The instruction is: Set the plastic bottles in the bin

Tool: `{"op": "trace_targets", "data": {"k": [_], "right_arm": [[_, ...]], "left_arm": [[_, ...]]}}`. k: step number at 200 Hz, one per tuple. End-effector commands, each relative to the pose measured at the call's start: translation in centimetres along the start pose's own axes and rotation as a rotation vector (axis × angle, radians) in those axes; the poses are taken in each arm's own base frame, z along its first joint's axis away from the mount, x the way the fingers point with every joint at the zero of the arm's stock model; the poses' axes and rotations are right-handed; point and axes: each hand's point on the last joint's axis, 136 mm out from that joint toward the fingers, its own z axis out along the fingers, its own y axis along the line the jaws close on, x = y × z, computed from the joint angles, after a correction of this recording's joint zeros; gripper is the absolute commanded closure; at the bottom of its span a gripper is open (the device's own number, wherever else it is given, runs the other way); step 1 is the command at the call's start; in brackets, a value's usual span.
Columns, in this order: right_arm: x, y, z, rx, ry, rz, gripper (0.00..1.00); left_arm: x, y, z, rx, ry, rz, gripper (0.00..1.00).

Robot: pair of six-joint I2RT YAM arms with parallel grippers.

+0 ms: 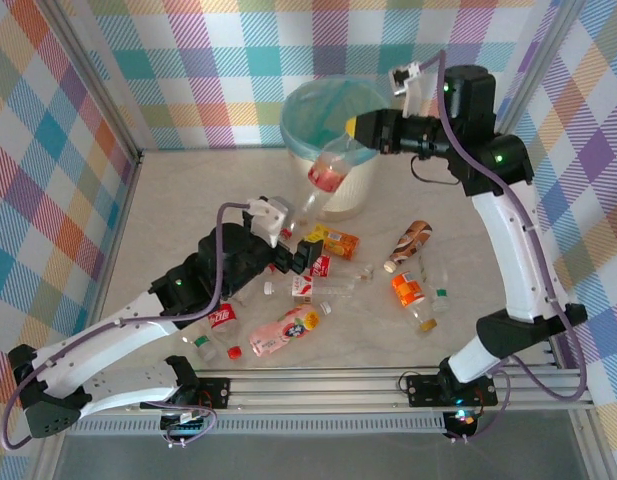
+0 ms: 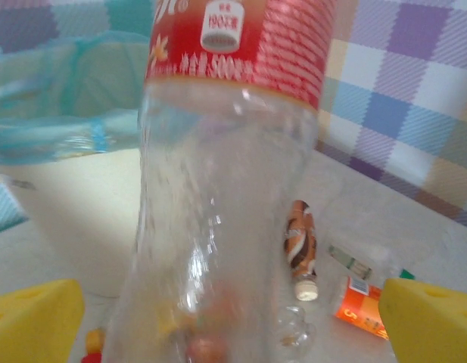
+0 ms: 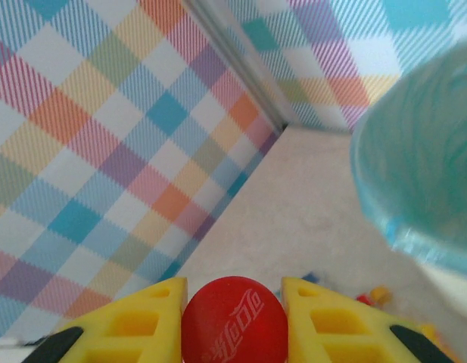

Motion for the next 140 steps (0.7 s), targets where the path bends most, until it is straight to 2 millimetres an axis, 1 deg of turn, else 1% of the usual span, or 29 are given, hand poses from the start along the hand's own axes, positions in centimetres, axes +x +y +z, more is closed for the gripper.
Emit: {"op": "trace_targets", "data": {"k": [1,24,39,59,73,84,106,129,140], "right_arm": [[-4.6,-0.1,-0.3,0.078,-0.159,-0.148,1.0],[-7.3,-2.3,0.7,0.183,-0.242,-0.228,1.0],[-9.0,-3.2,1.2,0.229,-0.294,-0.273,1.0],[-10.9,-4.4,2.1,0.282,-0.354,-0.322,1.0],[-11.8,-5.4,3.0,0.31,-0.377,-0.347,1.0],[-12.1,-5.9,3.7,0.321,-0.383,-0.359,1.0],[-12.2,-7.5,5.5,0.341,-0.381,-0.369,1.0],[-11.6,-9.2,7.5,0.351,-0.353,-0.385,1.0],[-10.9,-10.0,8.6,0.349,-0.325,-0.393,1.0]], "left_arm": [[-2.4,2.5,-2.1,-0.099,-0.072,-0.038,0.0],[-2.5,3.2,-3.6,-0.12,-0.08,-0.025,0.0],[-2.3,3.9,-4.4,-0.145,-0.078,-0.012,0.0],[-1.9,4.7,-5.1,-0.18,-0.074,0.005,0.0],[-1.6,4.9,-5.3,-0.193,-0.065,0.017,0.0],[-1.4,5.1,-5.3,-0.201,-0.057,0.025,0.0],[-1.1,5.2,-5.3,-0.21,-0.047,0.03,0.0],[-0.5,5.6,-5.2,-0.229,-0.036,0.028,0.0],[-0.3,5.8,-5.1,-0.238,-0.029,0.025,0.0]]}}
